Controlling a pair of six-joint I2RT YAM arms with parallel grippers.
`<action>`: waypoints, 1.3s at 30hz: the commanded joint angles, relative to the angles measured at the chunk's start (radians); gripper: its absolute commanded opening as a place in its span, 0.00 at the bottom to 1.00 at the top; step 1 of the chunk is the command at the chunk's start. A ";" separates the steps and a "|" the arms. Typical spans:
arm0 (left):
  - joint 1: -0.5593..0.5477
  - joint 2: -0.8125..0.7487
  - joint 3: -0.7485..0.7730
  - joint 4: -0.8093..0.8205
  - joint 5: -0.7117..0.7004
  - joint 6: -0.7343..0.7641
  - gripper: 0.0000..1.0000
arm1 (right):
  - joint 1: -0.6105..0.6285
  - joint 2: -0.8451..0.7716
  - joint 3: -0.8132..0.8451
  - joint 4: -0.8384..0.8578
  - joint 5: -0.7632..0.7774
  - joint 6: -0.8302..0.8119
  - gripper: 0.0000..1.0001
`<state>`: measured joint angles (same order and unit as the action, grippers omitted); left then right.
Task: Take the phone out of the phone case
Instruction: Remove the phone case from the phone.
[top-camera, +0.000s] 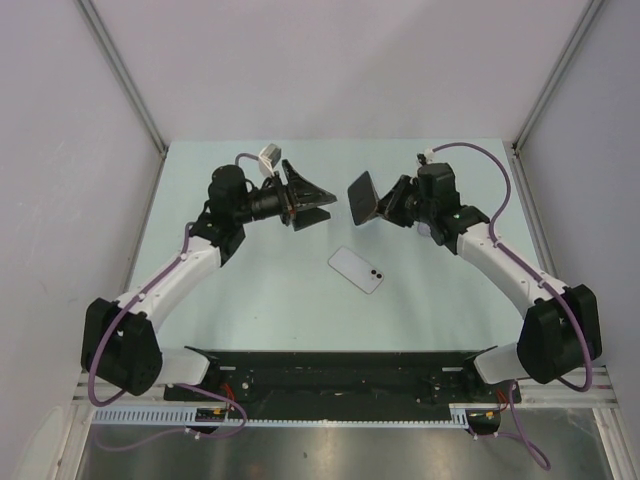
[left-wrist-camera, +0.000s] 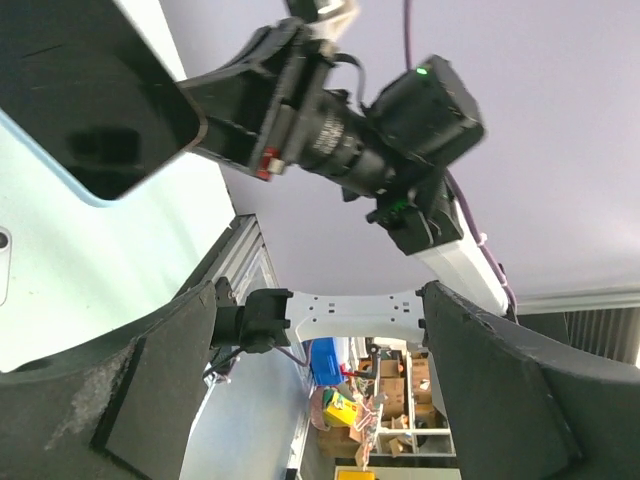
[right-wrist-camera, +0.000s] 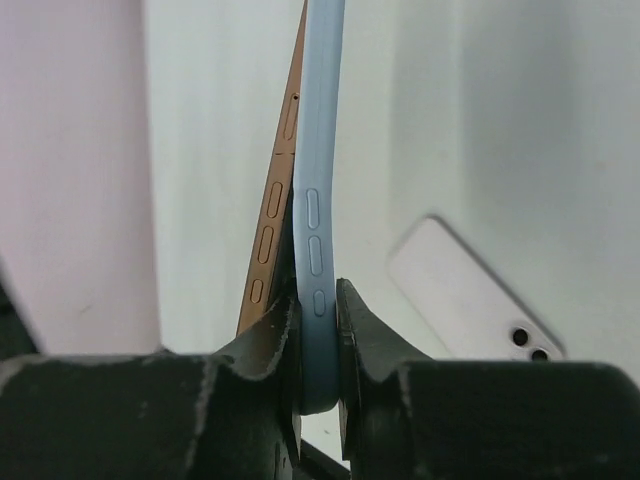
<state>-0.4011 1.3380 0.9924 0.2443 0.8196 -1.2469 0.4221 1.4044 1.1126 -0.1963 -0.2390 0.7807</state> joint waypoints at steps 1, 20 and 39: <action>-0.001 -0.046 0.028 0.052 0.033 0.026 0.88 | -0.013 -0.013 0.013 -0.018 0.089 -0.052 0.00; -0.002 0.004 0.055 0.043 0.067 0.060 0.88 | 0.139 0.215 0.013 0.020 0.690 -0.400 0.00; -0.001 0.039 0.072 0.021 0.101 0.106 0.88 | 0.027 0.508 0.058 0.038 0.566 -0.382 0.31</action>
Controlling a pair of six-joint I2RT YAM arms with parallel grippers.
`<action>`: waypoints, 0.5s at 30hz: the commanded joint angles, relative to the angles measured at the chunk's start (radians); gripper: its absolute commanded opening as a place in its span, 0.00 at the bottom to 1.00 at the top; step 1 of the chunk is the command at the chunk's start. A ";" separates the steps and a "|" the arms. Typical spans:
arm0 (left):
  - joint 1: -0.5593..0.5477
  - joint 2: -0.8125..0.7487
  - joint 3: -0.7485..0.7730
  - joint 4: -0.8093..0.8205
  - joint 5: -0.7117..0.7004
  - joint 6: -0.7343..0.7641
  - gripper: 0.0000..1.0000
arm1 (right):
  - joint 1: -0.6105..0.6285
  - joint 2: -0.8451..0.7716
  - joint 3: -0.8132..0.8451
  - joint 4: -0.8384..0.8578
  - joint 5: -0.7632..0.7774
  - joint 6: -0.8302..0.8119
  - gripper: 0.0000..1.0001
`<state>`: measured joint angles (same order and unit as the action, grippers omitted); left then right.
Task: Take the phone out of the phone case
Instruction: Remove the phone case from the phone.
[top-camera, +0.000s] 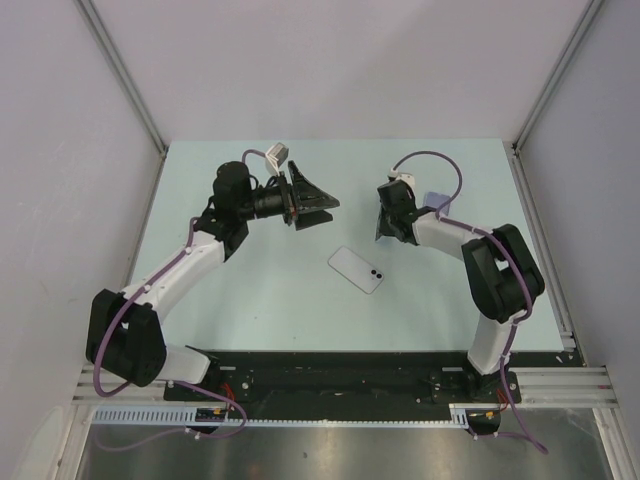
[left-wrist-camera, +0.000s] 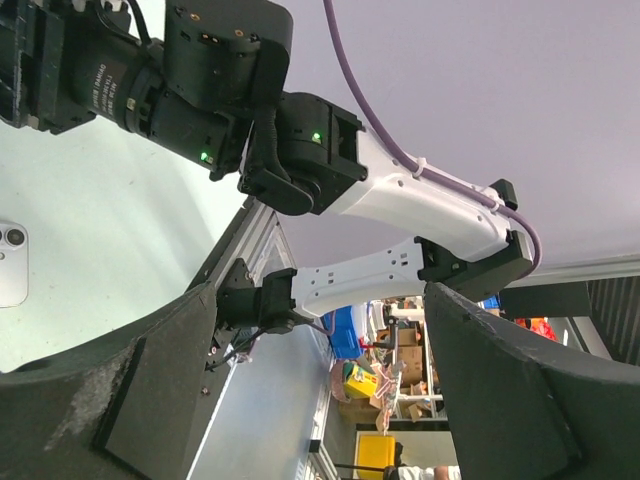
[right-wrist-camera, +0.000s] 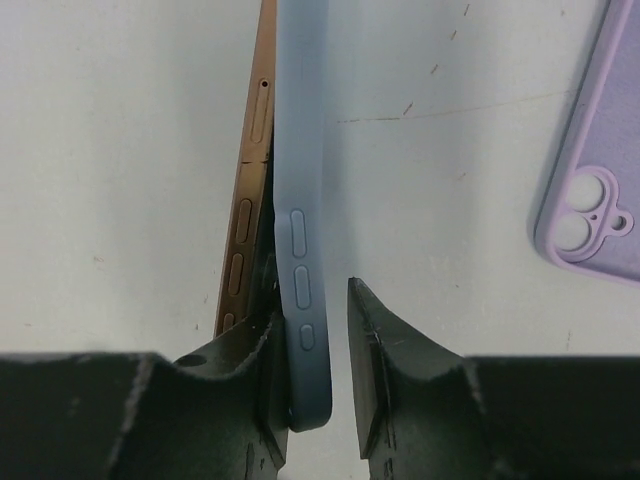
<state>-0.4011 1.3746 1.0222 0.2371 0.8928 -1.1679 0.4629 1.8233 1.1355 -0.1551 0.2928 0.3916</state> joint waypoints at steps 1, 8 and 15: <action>-0.002 0.003 0.044 0.030 0.028 0.027 0.88 | -0.012 0.108 0.036 -0.003 0.028 0.019 0.31; -0.001 -0.006 0.029 0.028 0.026 0.027 0.88 | 0.006 0.201 0.105 -0.058 0.005 0.013 0.30; -0.002 -0.009 0.022 0.034 0.026 0.024 0.88 | 0.007 0.303 0.162 -0.098 -0.018 0.027 0.30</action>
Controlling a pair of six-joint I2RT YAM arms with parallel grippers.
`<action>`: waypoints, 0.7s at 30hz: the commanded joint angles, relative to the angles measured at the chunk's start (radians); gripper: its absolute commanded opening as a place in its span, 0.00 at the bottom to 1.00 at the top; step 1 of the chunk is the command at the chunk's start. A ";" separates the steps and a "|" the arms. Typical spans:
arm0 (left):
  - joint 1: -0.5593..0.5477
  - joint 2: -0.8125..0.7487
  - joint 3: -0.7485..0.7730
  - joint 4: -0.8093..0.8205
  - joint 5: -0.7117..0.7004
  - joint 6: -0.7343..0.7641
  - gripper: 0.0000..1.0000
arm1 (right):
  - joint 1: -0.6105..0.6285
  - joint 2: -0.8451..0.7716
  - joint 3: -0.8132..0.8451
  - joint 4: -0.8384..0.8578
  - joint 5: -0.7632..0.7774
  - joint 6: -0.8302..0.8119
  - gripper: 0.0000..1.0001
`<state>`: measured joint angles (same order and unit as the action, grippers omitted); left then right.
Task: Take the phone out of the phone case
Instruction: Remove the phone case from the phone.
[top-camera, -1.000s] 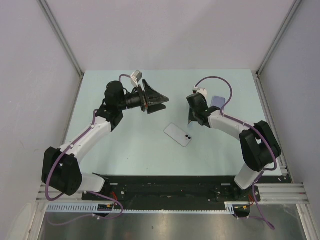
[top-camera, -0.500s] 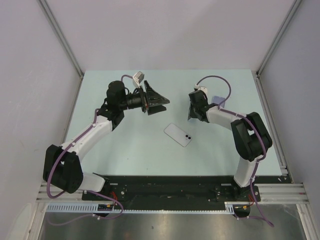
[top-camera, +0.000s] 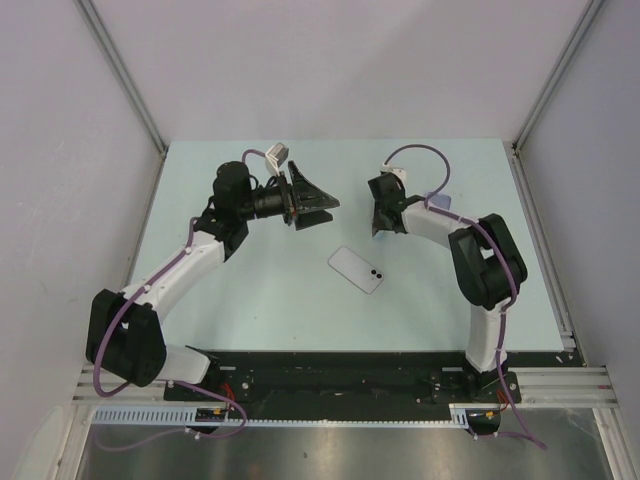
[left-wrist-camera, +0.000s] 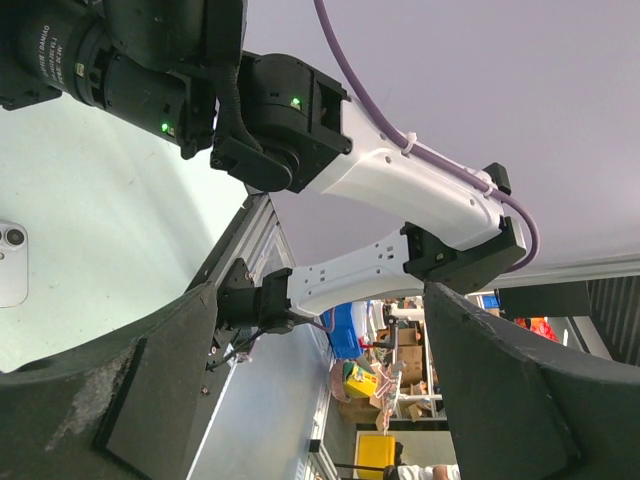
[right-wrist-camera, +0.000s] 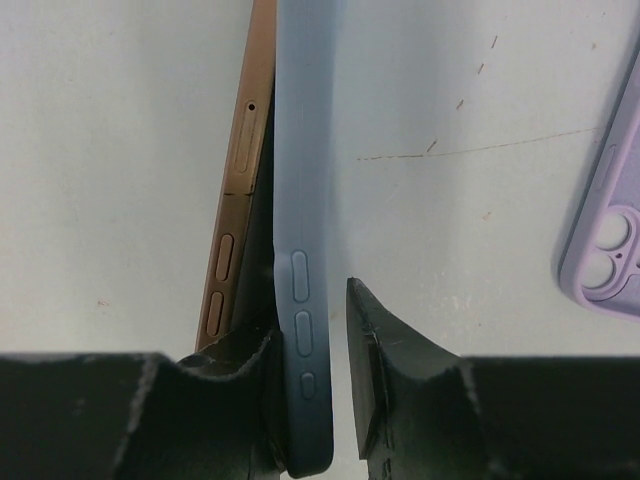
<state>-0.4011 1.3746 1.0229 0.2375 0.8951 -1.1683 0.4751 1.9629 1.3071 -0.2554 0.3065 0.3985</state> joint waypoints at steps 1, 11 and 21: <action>-0.001 -0.009 0.020 0.034 0.025 0.027 0.88 | -0.006 0.169 -0.008 0.002 -0.043 0.025 0.30; -0.001 -0.002 0.020 0.040 0.030 0.024 0.88 | -0.021 0.261 0.078 -0.073 -0.053 0.003 0.25; -0.001 0.015 0.009 0.025 0.024 0.030 0.89 | -0.021 0.312 0.156 -0.166 -0.142 -0.009 0.21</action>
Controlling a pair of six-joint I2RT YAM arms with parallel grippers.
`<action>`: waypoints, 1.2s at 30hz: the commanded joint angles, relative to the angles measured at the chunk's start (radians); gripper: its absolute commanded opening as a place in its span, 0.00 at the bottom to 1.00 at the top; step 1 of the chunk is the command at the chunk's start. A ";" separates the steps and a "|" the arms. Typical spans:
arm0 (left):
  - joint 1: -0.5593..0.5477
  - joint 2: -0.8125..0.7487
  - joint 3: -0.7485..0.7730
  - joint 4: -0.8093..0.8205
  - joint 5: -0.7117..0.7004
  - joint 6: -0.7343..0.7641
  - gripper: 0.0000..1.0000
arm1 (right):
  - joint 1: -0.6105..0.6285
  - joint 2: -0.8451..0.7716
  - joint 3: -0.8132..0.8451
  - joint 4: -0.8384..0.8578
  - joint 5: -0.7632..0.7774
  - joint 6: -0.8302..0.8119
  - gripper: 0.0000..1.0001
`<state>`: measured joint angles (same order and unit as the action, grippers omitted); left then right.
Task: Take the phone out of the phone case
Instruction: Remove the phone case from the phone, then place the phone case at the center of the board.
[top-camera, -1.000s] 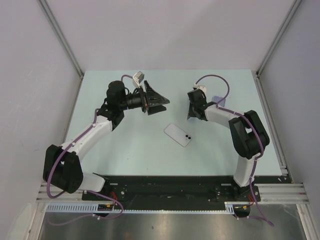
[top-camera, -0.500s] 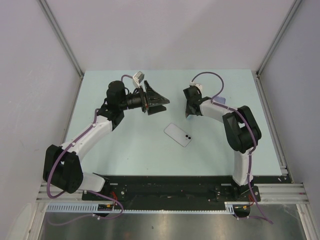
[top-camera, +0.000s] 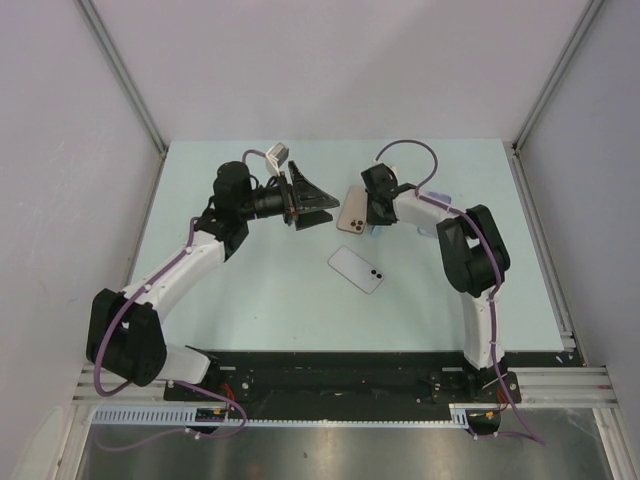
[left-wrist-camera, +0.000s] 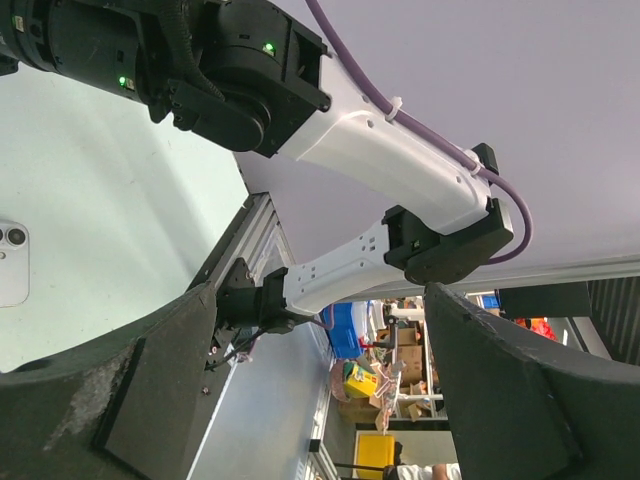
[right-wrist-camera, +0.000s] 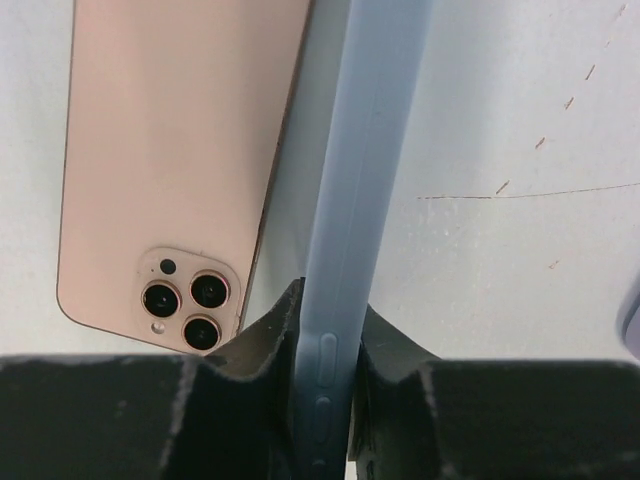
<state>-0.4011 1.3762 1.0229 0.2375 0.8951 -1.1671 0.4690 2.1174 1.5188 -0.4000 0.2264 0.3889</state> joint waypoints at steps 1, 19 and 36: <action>-0.001 0.012 0.003 0.032 0.024 0.023 0.88 | -0.013 0.153 -0.057 -0.028 -0.062 0.004 0.20; 0.048 -0.043 -0.063 0.042 0.041 0.032 0.88 | -0.170 -0.356 -0.444 0.160 -0.433 0.084 0.00; 0.059 -0.078 -0.130 0.117 0.044 -0.025 0.88 | -0.367 -0.878 -0.917 0.176 -0.652 0.159 0.00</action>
<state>-0.3462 1.3563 0.9043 0.3046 0.9215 -1.1790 0.1898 1.4006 0.6514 -0.2234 -0.4202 0.4976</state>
